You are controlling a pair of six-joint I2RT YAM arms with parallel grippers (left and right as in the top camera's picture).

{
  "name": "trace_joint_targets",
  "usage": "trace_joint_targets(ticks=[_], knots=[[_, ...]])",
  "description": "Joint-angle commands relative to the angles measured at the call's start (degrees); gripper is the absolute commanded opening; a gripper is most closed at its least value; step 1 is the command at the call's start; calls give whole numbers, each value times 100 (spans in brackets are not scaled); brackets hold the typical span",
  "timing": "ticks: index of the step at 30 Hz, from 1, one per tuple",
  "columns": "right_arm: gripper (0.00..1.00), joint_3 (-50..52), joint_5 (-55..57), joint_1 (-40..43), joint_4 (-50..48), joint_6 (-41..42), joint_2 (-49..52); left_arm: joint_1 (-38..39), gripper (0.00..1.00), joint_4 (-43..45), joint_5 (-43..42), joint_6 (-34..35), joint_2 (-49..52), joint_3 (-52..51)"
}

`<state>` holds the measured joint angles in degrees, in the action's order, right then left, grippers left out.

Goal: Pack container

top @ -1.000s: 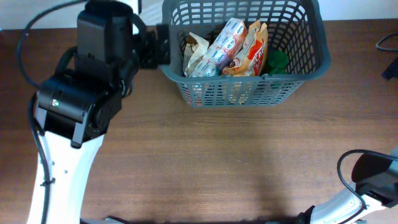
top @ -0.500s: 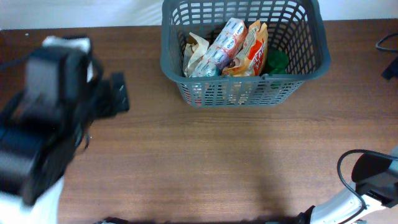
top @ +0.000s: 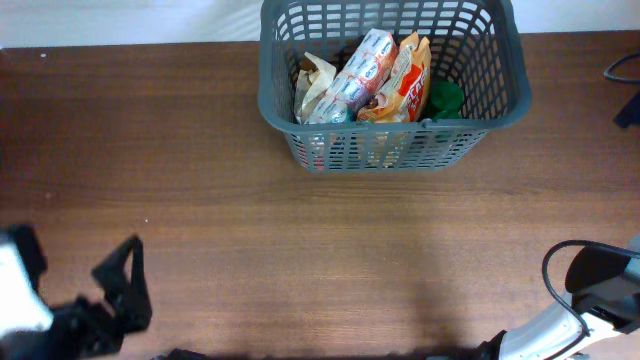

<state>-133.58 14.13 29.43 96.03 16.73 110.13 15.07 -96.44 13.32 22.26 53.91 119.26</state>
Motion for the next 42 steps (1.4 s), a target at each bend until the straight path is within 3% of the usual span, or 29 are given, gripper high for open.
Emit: trace_joint_targets(ticks=[1,8,15,23,32,38,42], knots=[[99,20,92,22,0,72,-2,-24,99,-22,-153,260,-365,-546],[99,20,92,22,-2,72,-2,-22,99,-22,-369,1054,-831,-2111],[99,20,92,22,-2,72,-2,-24,99,-22,-560,1051,-813,-3014],[99,20,92,24,0,72,-2,-22,99,223,-249,992,-813,-3298],[99,20,92,22,-2,72,-2,-24,99,2483,-155,-706,-855,-4229],[99,20,92,22,-2,72,-2,-35,99,3906,-321,-883,-1681,-5965],[99,20,92,24,0,72,-2,-317,99,5191,-1106,-1340,-2514,-7281]])
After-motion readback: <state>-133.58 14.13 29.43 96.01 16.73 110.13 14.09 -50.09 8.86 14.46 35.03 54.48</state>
